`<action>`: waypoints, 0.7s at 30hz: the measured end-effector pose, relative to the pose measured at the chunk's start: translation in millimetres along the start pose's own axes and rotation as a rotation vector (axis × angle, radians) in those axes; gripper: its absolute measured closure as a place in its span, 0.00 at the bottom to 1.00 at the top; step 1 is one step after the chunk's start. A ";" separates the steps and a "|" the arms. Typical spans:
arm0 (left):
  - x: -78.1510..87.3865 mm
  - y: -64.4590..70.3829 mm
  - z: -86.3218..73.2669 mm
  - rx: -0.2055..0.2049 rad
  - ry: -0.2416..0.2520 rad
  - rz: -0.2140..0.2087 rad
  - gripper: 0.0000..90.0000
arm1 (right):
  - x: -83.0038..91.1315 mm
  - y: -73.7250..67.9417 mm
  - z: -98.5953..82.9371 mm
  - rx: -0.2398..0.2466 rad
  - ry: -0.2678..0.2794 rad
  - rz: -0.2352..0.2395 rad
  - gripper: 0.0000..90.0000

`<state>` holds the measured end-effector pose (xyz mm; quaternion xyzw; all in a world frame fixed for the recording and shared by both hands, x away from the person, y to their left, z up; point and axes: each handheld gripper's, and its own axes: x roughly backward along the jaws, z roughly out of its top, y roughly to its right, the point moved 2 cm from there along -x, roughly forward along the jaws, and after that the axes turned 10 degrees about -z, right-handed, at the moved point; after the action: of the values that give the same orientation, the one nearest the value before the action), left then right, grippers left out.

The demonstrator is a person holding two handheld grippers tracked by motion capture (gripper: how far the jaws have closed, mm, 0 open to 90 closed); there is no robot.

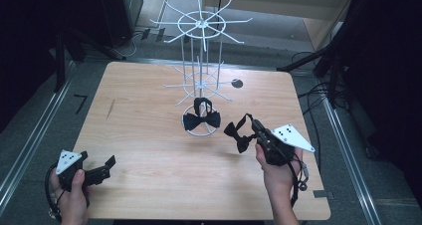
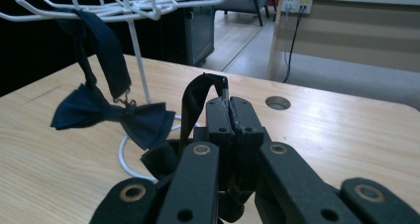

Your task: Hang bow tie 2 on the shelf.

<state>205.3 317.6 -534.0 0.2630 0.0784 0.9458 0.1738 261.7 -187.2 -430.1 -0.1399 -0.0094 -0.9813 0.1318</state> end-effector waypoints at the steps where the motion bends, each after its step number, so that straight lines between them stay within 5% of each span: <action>1: 0.0 0.0 0.0 -0.001 0.000 0.000 0.00 | -0.5 -1.7 2.0 0.001 0.002 0.005 1.00; 21: 0.0 -0.7 0.2 0.007 0.006 0.000 0.00 | -7.7 -27.6 29.5 0.041 0.047 0.044 1.00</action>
<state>205.6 318.3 -534.0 0.2610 0.0822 0.9462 0.1728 269.7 -156.9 -403.3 -0.1142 -0.0232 -0.9808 0.1565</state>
